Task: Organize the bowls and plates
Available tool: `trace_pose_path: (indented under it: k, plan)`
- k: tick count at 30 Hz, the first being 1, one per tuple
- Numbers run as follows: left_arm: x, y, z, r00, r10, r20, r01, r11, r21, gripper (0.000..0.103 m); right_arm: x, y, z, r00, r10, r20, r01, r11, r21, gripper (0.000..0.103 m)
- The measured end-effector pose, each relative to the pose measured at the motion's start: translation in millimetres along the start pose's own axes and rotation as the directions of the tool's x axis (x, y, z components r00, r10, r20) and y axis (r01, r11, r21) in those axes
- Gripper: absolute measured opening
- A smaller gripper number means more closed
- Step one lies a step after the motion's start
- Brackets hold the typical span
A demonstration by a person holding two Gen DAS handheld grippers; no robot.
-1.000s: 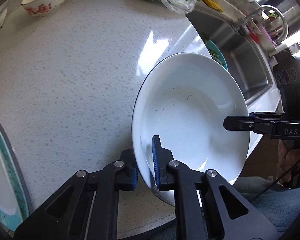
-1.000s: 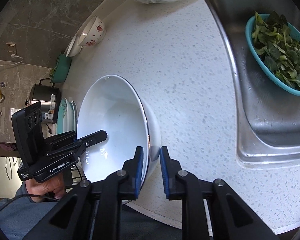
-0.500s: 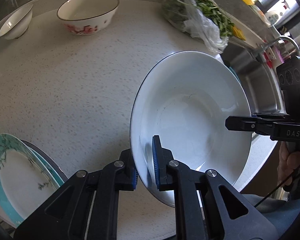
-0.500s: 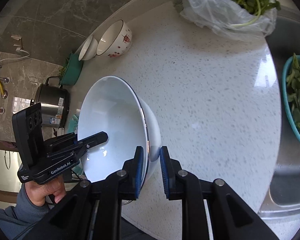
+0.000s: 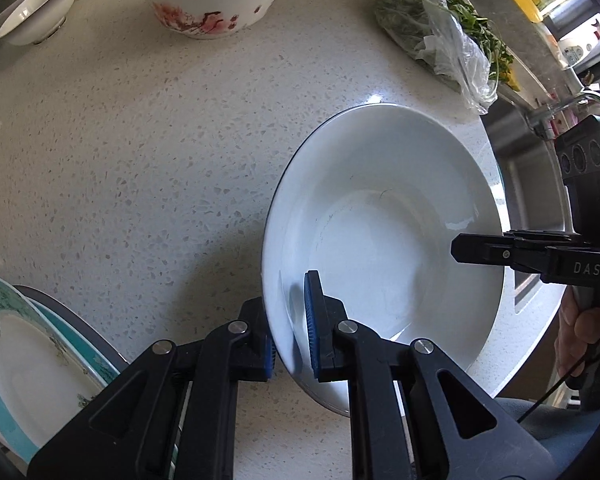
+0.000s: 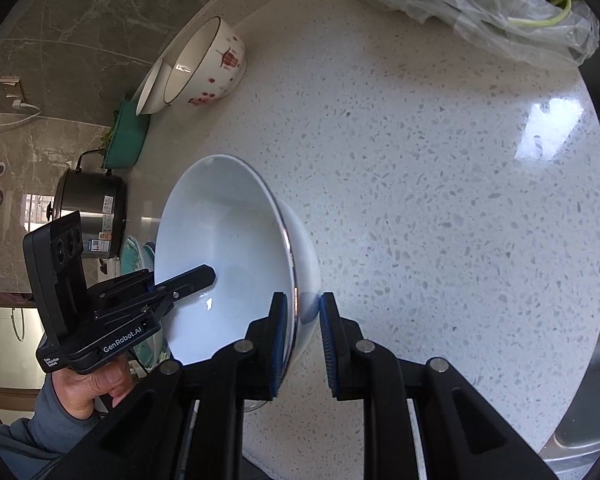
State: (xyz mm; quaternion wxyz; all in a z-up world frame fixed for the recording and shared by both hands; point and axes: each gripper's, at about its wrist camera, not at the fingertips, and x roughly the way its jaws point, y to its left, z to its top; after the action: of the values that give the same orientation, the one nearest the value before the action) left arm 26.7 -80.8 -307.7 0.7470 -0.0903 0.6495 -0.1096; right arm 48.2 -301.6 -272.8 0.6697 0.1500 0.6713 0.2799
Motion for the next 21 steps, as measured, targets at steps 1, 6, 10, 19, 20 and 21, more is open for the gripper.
trace_pose_path:
  k: [1, 6, 10, 19, 20, 21]
  plan:
    - [0, 2, 0, 1.000, -0.001, 0.000, 0.001, 1.000, -0.002, 0.010, 0, 0, 0, 1.000, 0.001, 0.002, -0.001, 1.000, -0.006, 0.019]
    - [-1, 8, -2, 1.000, -0.012, 0.019, 0.013, 1.000, -0.027, 0.011, -1, 0, 2, 1.000, 0.005, 0.001, -0.005, 1.000, -0.018, 0.020]
    - [-7, 13, -8, 0.999, -0.031, 0.036, 0.033, 0.998, -0.059, 0.015, -4, -1, 0, 1.000, 0.014, 0.006, -0.014, 1.000, -0.016, 0.023]
    - [-90, 6, -32, 0.982, -0.072, 0.174, 0.087, 0.993, -0.080, 0.103, -69, -5, -19, 0.978, 0.077, 0.193, -0.077, 0.997, -0.006, 0.081]
    - [-103, 5, -34, 0.975, -0.083, 0.207, 0.100, 0.992, -0.074, 0.103, -81, -14, -21, 0.964, 0.103, 0.246, -0.110, 0.994, 0.016, 0.087]
    - [-115, 4, -35, 0.968, -0.091, 0.233, 0.110, 0.991, -0.070, 0.103, -88, -22, -22, 0.949, 0.127, 0.287, -0.145, 0.988, 0.042, 0.088]
